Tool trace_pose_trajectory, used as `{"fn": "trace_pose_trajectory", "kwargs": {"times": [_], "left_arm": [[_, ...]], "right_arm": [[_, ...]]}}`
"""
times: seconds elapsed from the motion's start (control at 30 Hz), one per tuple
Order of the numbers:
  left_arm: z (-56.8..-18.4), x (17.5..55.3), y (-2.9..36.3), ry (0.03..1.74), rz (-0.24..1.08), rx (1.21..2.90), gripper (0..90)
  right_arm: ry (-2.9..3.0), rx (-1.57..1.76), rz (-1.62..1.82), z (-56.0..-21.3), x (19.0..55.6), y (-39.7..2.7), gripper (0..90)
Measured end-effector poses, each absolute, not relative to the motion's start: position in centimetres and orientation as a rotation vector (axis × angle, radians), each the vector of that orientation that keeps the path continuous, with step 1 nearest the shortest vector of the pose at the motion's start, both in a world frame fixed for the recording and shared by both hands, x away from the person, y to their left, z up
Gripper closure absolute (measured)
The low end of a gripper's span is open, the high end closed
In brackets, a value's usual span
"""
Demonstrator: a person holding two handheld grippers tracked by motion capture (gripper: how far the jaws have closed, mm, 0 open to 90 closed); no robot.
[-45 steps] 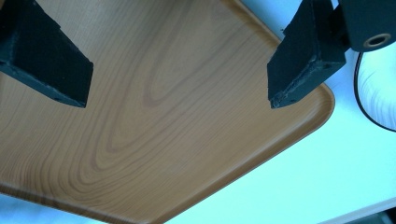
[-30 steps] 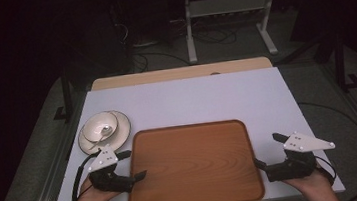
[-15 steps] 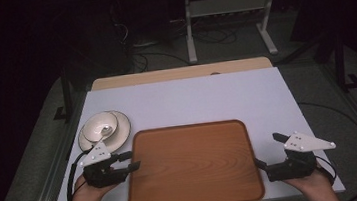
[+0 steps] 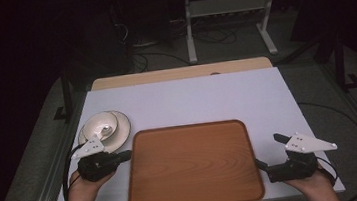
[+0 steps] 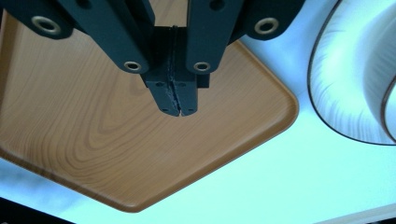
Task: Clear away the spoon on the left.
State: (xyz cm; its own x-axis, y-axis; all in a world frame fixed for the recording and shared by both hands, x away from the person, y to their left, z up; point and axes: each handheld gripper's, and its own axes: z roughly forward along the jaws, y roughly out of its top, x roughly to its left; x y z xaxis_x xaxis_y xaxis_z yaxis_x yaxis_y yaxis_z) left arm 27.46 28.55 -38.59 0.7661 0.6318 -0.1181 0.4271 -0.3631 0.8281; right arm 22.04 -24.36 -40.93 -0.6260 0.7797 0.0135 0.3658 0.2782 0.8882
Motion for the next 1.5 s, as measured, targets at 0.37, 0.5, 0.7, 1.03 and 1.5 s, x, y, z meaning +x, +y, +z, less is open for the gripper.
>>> {"fn": "trace_pose_trajectory", "kwargs": {"times": [0.37,0.5,0.7,1.03,1.5], "left_arm": [[-38.6,28.0,30.0,0.835,0.293,2.002,89.6],[-38.6,28.1,30.6,0.853,0.298,1.988,89.6],[-38.6,28.2,31.3,0.873,0.311,1.972,89.6],[-38.6,28.2,32.4,0.902,0.339,1.955,89.6],[-38.6,28.3,34.4,0.958,0.382,1.928,89.6]], "right_arm": [[2.121,1.037,1.293,-40.9,21.9,-24.5,0.0],[2.121,1.038,1.295,-41.0,21.9,-24.6,0.0],[2.119,1.041,1.294,-41.0,21.9,-24.6,0.0],[2.125,1.039,1.291,-41.0,21.8,-24.6,0.0],[2.115,1.04,1.292,-41.0,21.8,-24.7,0.0]]}}
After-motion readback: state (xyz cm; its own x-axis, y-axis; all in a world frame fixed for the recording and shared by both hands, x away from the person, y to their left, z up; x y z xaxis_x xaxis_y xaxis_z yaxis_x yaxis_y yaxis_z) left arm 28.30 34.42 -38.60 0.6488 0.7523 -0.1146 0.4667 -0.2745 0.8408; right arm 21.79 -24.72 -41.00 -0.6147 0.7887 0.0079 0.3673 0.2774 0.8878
